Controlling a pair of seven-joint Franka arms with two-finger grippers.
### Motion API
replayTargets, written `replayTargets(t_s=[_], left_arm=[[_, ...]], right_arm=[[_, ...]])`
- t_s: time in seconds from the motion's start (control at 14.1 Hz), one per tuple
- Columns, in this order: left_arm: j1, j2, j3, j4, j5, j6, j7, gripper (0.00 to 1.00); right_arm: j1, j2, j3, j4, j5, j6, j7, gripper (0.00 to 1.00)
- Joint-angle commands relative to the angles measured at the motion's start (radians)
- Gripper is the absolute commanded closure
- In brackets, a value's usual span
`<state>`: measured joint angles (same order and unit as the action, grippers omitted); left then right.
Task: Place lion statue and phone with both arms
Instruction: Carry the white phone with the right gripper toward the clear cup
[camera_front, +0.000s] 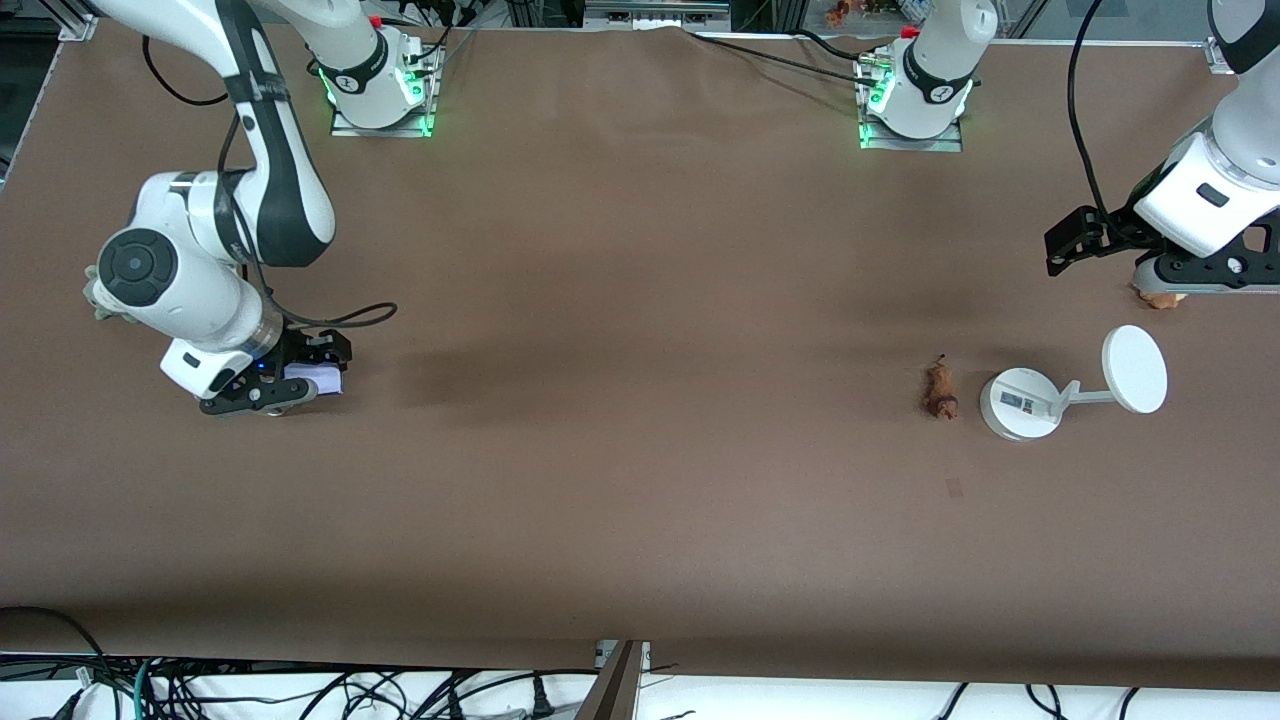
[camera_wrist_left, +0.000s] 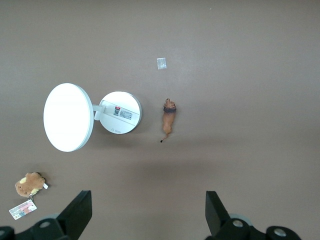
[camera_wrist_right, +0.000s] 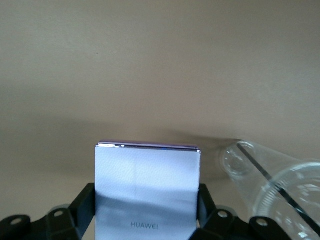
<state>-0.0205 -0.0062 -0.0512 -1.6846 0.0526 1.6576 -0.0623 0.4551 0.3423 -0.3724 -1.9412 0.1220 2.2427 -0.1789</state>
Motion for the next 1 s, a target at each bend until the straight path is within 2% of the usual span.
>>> replayTargets(t_s=[0.0,0.36,0.92], left_arm=[[-0.004,-0.001,0.011,0.011,-0.055,-0.016,-0.004,0.00],[-0.004,-0.001,0.014,0.011,-0.062,-0.018,-0.004,0.00],[-0.004,-0.003,0.014,0.011,-0.062,-0.019,-0.004,0.00]], right_arm=[[-0.032,0.044,0.000,-0.024,0.102,0.072,-0.109,0.87],[-0.069,0.139,0.000,-0.028,0.240,0.136,-0.223,0.87],[-0.067,0.207,0.010,-0.033,0.249,0.226,-0.226,0.86]])
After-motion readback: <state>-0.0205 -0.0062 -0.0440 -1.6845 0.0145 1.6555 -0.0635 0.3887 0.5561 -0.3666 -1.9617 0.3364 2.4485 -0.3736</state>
